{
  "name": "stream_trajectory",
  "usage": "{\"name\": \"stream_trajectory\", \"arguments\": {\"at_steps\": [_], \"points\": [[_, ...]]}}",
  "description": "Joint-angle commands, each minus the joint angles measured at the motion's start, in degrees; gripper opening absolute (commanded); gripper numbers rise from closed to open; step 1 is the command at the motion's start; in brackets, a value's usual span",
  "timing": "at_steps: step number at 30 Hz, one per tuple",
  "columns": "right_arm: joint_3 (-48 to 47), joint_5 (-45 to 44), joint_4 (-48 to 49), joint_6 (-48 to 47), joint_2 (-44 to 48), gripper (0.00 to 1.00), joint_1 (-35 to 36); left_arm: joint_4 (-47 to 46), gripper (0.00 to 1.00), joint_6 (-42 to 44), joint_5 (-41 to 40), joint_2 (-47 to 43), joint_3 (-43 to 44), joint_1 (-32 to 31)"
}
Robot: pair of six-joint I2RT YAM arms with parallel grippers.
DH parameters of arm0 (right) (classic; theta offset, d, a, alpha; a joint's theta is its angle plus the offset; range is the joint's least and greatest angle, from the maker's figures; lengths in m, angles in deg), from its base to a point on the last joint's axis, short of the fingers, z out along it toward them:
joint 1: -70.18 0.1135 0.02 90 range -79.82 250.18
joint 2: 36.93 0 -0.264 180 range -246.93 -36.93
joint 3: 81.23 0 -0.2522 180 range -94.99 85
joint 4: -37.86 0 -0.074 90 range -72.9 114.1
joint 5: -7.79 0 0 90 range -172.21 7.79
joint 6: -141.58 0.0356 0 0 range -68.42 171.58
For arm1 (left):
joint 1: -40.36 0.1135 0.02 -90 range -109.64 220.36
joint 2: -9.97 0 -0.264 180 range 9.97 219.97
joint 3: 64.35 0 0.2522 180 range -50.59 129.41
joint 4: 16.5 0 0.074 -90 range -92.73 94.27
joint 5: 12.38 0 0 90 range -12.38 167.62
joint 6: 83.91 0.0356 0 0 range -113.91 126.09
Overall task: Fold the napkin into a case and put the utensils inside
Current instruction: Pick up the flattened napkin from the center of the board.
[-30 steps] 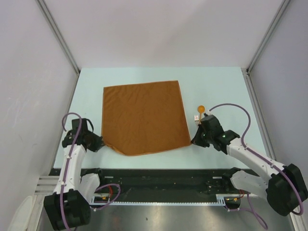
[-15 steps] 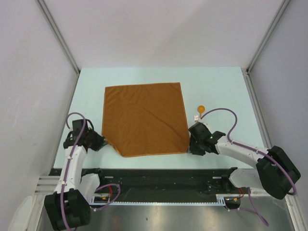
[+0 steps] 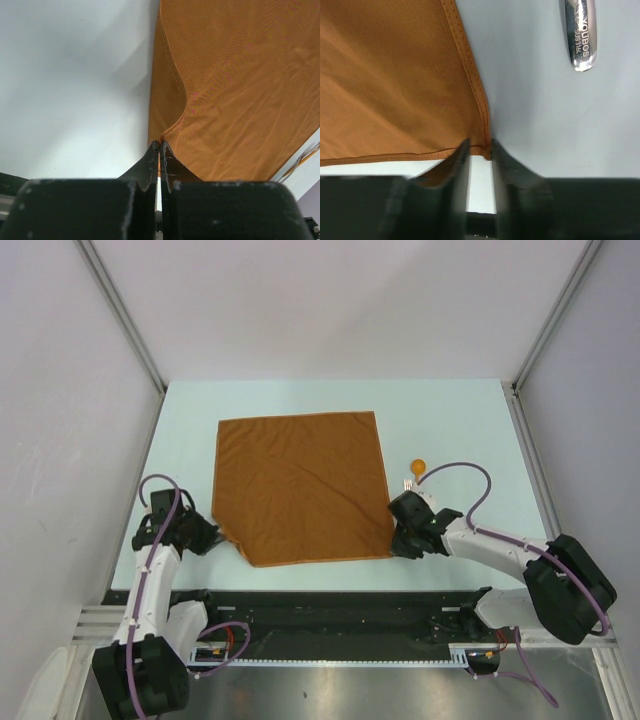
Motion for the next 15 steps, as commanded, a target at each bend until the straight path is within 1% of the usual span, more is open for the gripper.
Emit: {"name": "stream_trajectory", "arguments": {"at_steps": [1, 2, 4, 7, 12, 14, 15], "points": [[1.47, 0.69, 3.44, 2.26, 0.74, 0.06, -1.74, -0.47, 0.00, 1.17, 1.01, -1.36, 1.18, -0.19], [1.65, 1.39, 4.06, 2.09, 2.04, 0.00, -1.93, -0.47, 0.00, 1.08, 1.18, -1.36, 1.36, -0.19], [0.78, 1.05, 5.46, 1.04, 3.98, 0.00, -2.36, -1.17, 0.00, 0.99, 1.80, -1.71, 2.23, -0.11], [-1.51, 0.52, 5.73, -3.61, 8.11, 0.00, -2.63, -2.22, 0.00, 0.73, 3.03, -3.20, 4.25, -0.19], [-11.96, 0.96, 3.90, -14.76, 13.30, 0.00, -4.74, -5.39, 0.00, -0.85, 3.03, -7.50, 10.49, -0.11], [-16.00, 0.96, 2.49, -18.20, 15.93, 0.00, -5.27, -6.35, 0.00, -0.68, 2.77, -8.73, 15.32, -0.19], [-20.11, 0.96, 1.88, -21.52, 16.73, 0.00, -5.62, -7.05, 0.00, 0.10, 2.59, -9.52, 17.25, -0.02]]}}
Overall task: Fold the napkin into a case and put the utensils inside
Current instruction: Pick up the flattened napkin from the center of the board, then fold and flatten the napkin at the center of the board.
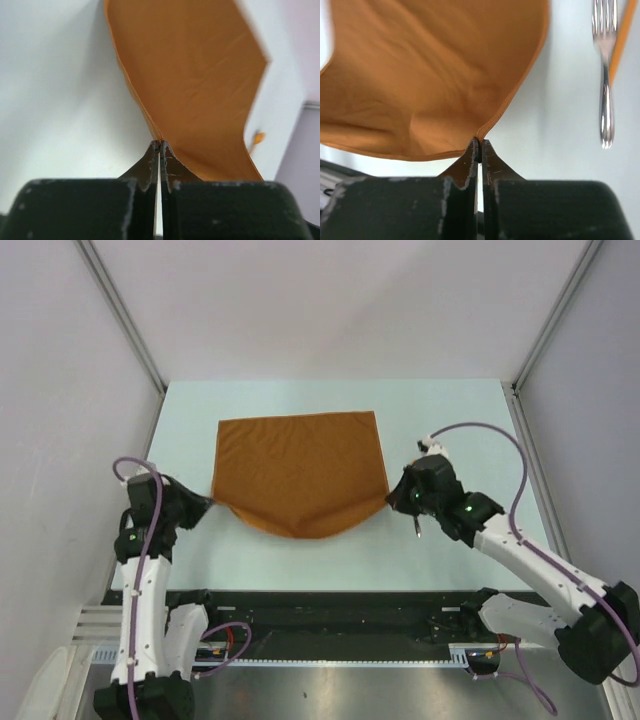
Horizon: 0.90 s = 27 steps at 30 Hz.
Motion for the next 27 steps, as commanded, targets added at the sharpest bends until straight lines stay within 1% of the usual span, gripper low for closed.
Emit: {"name": "stream_trajectory", "arguments": {"at_steps": [1, 2, 3, 4, 6, 7, 9, 10, 11, 12, 13, 15, 16, 19, 21, 22, 24, 25, 27], "points": [[-12.38, -0.18, -0.84, -12.74, 6.80, 0.00, -1.38, -5.94, 0.00, 0.68, 0.38, -3.91, 13.40, -0.19], [-14.14, 0.09, -1.19, -14.15, 7.61, 0.00, -1.38, -6.12, 0.00, 1.12, 0.38, -4.09, 15.79, -0.11], [-17.90, 0.26, -1.63, -15.55, 8.48, 0.00, -1.55, -6.38, 0.00, 1.90, 0.29, -4.18, 18.08, -0.11], [-19.50, 1.14, -2.33, -17.83, 9.36, 0.00, -1.64, -6.47, 0.00, 2.35, 0.29, -4.27, 22.98, -0.11], [-23.97, 1.84, -2.52, -19.87, 12.17, 0.00, -1.64, -5.86, 0.00, 3.57, 0.64, -3.74, 28.36, -0.19], [-25.65, 2.72, -2.69, -21.62, 13.23, 0.00, -1.64, -4.55, 0.00, 3.84, 0.56, -3.04, 33.87, -0.11], [-28.21, 3.69, -2.95, -23.03, 16.39, 0.00, -1.64, -2.62, 0.00, 5.33, -0.05, -1.99, 39.78, -0.63], [-30.65, 4.74, -3.13, -23.82, 17.27, 0.00, -1.64, 0.00, 0.00, 6.04, -2.06, -1.37, 45.90, -1.59], [-31.72, 5.36, -3.22, -24.96, 19.37, 0.00, -1.73, 1.42, 0.00, 6.48, -7.21, -0.50, 48.66, -2.73], [-32.86, 5.45, -3.57, -25.58, 20.17, 0.00, -1.64, 2.39, 0.00, 7.44, -10.22, -0.23, 51.21, -4.92], [-34.62, 7.19, -3.83, -26.02, 20.97, 0.00, -1.64, 3.36, 0.00, 8.14, -11.65, 0.12, 56.28, -5.98], [-35.95, 7.73, -4.36, -26.73, 23.07, 0.00, -1.64, 5.56, 0.00, 9.99, -17.95, 1.18, 60.88, -8.79], [-36.65, 7.82, -4.54, -26.82, 23.52, 0.00, -1.56, 5.92, 0.00, 10.26, -18.94, 1.44, 64.39, -9.42], [-37.09, 6.33, -5.24, -26.73, 23.96, 0.00, -1.73, 5.57, 0.00, 10.44, -18.61, 2.41, 66.35, -10.74], [-36.48, 4.76, -4.54, -26.47, 23.53, 0.00, -1.73, 3.82, 0.00, 10.09, -17.38, 3.03, 64.70, -10.65], [-36.04, 3.44, -4.36, -26.12, 23.17, 0.00, -1.64, 2.85, 0.00, 10.00, -17.46, 2.85, 61.38, -10.74], [-35.25, -0.67, -3.92, -25.42, 21.86, 0.00, -1.73, -0.49, 0.00, 9.65, -18.07, 2.68, 57.58, -10.74], [-35.16, -2.53, -4.18, -24.98, 19.15, 0.00, -1.73, -1.63, 0.00, 9.56, -18.51, 2.76, 54.17, -10.74], [-35.42, -6.57, -4.97, -23.66, 15.46, 0.00, -1.73, -5.22, 0.00, 9.73, -19.30, 4.42, 50.47, -10.65]]}}
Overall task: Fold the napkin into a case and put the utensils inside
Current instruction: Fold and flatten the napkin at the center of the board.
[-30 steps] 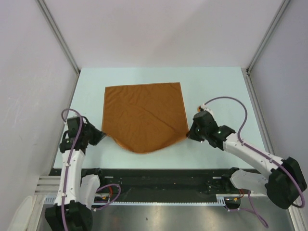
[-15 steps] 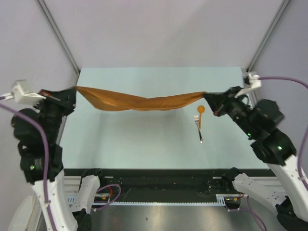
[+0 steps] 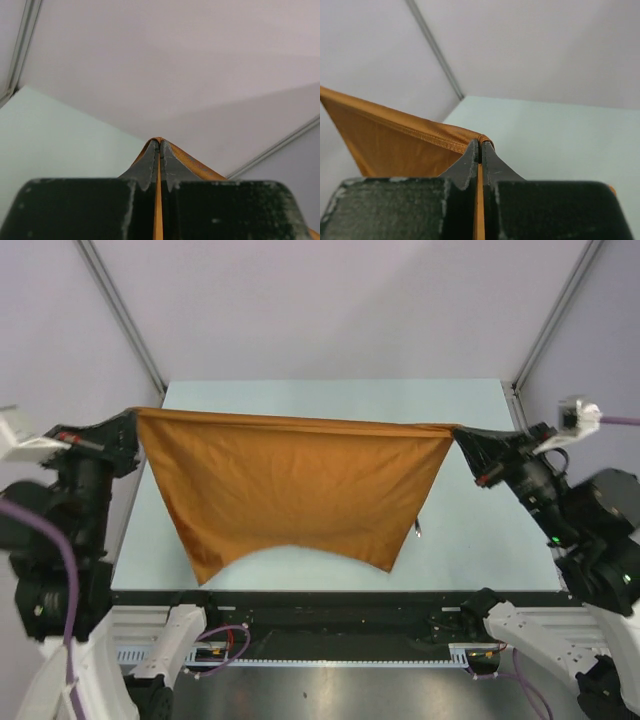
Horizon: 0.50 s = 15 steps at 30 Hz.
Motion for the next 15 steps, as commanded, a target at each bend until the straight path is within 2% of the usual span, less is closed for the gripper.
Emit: {"name": "stream_trajectory", "arguments": {"at_steps": [1, 5, 6, 7, 11, 13, 15], "points": [[0.94, -10.67, -1.22, 0.91, -10.14, 0.00, -0.62, -5.85, 0.00, 1.71, -5.16, 5.11, -10.60, -0.01], [2.44, -5.69, 3.35, 3.80, -21.40, 0.00, -8.07, -11.91, 0.00, 1.36, -3.68, 13.27, -15.73, 0.17], [2.62, -0.10, 5.36, 5.21, -23.77, 0.00, -12.88, -13.23, 0.00, 1.27, -3.59, 15.20, -16.87, 0.17], [2.79, 1.95, 7.03, 6.26, -26.58, 0.00, -14.40, -16.20, 0.00, 1.01, -2.98, 19.92, -17.32, 0.34], [-0.28, 4.34, 12.47, 4.78, -43.34, 0.00, -16.87, -20.62, 0.00, -0.05, 0.01, 32.77, -15.31, 1.48], [-2.37, 6.98, 14.16, 4.26, -48.56, 0.00, -18.72, -22.89, 0.00, -0.04, 0.02, 39.96, -13.72, 1.66], [-4.40, 7.95, 16.01, 3.38, -56.47, 0.00, -19.25, -25.18, 0.00, -0.22, 0.37, 44.03, -13.45, 1.93]]}}
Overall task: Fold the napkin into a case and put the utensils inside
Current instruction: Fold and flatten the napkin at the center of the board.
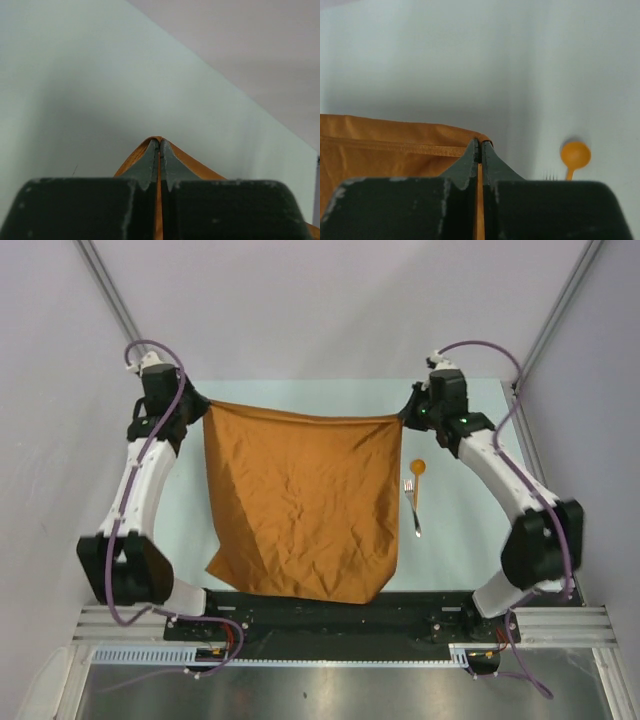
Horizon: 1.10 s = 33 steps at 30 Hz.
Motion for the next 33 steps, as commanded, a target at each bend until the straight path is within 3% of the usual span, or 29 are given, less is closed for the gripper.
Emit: {"name": "stream_trajectory", "arguments": {"at_steps": [1, 8, 16, 20, 25, 33], "points": [[-7.72, 4.74, 6.72, -1.24, -11.10, 0.00, -1.96, -10.23, 0.00, -0.16, 1.77, 10.11, 2.74, 0.85], [-15.30, 8.60, 9.18, -1.15, -24.57, 0.00, -2.41, -16.06, 0.00, -2.53, 7.39, 23.93, 4.76, 1.03], [-22.60, 10.89, 5.24, -1.42, -32.84, 0.00, -2.58, -15.36, 0.00, -2.26, 4.49, 27.64, 6.26, 1.99], [-21.38, 10.54, 1.45, -0.72, -30.30, 0.00, -2.58, -8.79, 0.00, -2.70, 4.67, 27.82, 9.32, 3.75], [-11.82, 10.37, -0.13, 0.87, -22.92, 0.00, -1.88, 5.01, 0.00, -1.48, 4.32, 27.12, 12.59, 4.37], [1.19, 9.75, -5.40, 1.31, -7.91, 0.00, 2.33, 11.88, 0.00, 1.33, 1.95, 17.38, 1.44, 4.98]]}}
